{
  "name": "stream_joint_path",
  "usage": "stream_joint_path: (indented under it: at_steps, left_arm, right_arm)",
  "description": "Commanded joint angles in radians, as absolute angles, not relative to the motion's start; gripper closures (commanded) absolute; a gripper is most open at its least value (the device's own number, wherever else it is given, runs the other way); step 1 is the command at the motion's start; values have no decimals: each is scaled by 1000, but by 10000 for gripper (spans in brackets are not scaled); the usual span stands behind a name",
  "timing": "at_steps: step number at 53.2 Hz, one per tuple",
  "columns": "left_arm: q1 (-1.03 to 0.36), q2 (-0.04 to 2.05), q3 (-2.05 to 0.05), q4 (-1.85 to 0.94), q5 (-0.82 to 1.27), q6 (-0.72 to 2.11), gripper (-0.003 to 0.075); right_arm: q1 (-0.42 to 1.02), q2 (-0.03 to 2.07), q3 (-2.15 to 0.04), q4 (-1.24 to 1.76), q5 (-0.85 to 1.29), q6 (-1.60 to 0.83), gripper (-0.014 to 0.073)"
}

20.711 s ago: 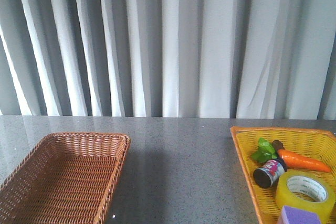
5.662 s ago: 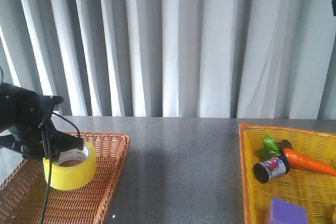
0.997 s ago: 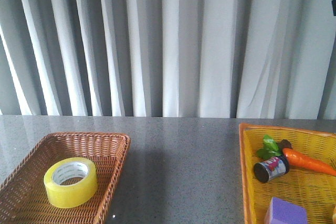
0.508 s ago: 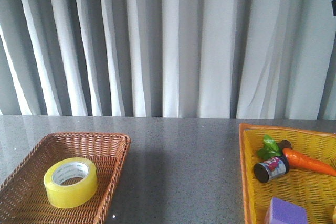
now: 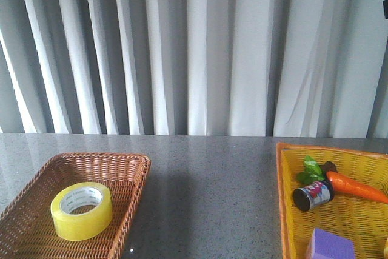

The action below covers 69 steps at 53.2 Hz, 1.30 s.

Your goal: Transfer tape with both arms

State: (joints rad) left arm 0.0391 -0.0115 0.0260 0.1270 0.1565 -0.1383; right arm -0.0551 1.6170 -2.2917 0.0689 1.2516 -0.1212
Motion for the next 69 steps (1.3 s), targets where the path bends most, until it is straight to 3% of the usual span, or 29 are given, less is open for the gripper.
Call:
stream_joint_path:
  at_steps: [1,50,57,69]
  left_arm:
    - [39,-28,3,119,72,-140,727]
    - [39,-28,3,119,72,-140,727]
    - [39,-28,3,119,72,-140,727]
    - [39,-28,3,119,72,-140,727]
  right_arm:
    - [-58,1584,-2314,67,1186,-132,602]
    - [-59,1565,-2300,25,1109,-131,602]
    - [-59,1488,-2098,48,933,-129,602]
    - [-59,1198,-1550,68,538,-129,602]
